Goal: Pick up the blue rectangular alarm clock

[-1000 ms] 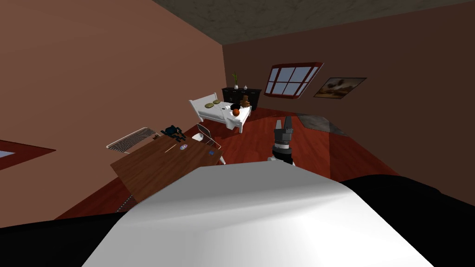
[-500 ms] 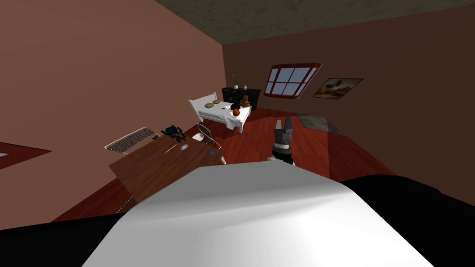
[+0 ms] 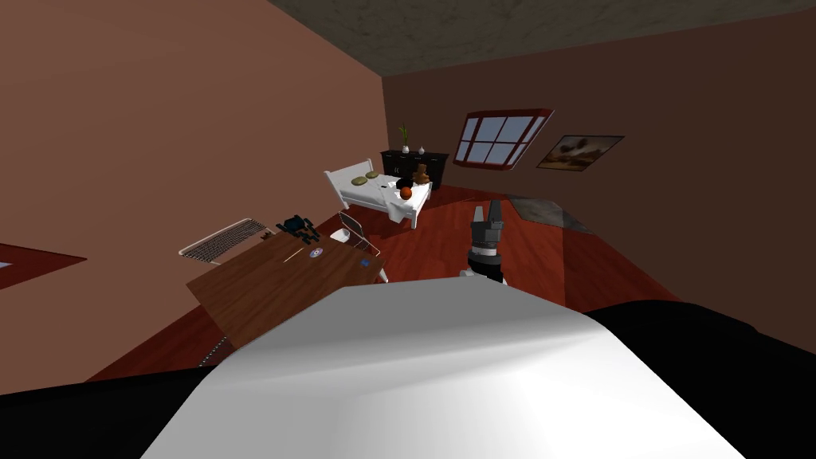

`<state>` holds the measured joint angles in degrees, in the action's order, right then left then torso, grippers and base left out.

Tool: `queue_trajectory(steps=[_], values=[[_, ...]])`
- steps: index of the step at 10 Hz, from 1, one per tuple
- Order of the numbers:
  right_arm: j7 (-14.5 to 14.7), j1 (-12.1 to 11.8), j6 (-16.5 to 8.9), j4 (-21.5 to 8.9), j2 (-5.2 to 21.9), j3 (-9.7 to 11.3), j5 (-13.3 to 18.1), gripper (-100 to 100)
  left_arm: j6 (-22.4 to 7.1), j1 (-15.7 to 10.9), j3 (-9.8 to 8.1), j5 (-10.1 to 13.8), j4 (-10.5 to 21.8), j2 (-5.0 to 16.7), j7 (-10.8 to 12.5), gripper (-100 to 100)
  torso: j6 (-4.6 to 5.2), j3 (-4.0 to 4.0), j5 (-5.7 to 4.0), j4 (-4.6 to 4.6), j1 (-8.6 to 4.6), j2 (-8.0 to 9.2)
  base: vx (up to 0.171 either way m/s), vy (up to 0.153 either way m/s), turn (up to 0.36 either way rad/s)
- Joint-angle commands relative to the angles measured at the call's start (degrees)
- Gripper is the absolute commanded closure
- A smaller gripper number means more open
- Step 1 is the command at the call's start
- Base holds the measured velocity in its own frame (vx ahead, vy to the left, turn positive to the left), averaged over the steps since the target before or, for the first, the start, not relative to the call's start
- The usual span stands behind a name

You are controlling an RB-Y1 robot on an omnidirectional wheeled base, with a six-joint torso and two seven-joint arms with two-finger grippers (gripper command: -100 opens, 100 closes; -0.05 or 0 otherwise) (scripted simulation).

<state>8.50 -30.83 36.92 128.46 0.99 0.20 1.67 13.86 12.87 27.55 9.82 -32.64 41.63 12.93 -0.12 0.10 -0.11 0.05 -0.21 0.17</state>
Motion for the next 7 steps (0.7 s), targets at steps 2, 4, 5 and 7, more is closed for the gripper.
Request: queue_trajectory(steps=[2, 4, 5, 7], values=[[0.00, 0.00, 0.00, 0.00, 0.00, 0.00, 0.00, 0, 0.03, 1.63, 1.00, 1.02, -2.61, 2.57, 1.04, 100, -0.01, 0.00, -0.03, 0.00, -0.10, 0.00, 0.003, -0.058, 0.038], [0.00, 0.00, 0.00, 0.00, 0.00, 0.00, 0.00, 0, 0.14, 1.89, 1.32, 1.24, -3.01, 3.13, 1.32, 100, 0.01, 0.01, -0.05, 0.01, -0.16, 0.01, -0.002, -0.042, 0.011], [0.00, 0.00, 0.00, 0.00, 0.00, 0.00, 0.00, 0, 0.24, 2.15, 1.63, 1.46, -3.41, 3.69, 1.60, 100, 0.03, 0.01, -0.05, 0.01, -0.11, 0.01, -0.003, -0.029, 0.010], [0.00, 0.00, 0.00, 0.00, 0.00, 0.00, 0.00, 0, 0.24, 1.98, 1.49, 1.35, -3.12, 3.37, 1.50, 0, 0.03, 0.01, -0.03, 0.01, -0.04, 0.00, 0.000, -0.006, 0.002]])
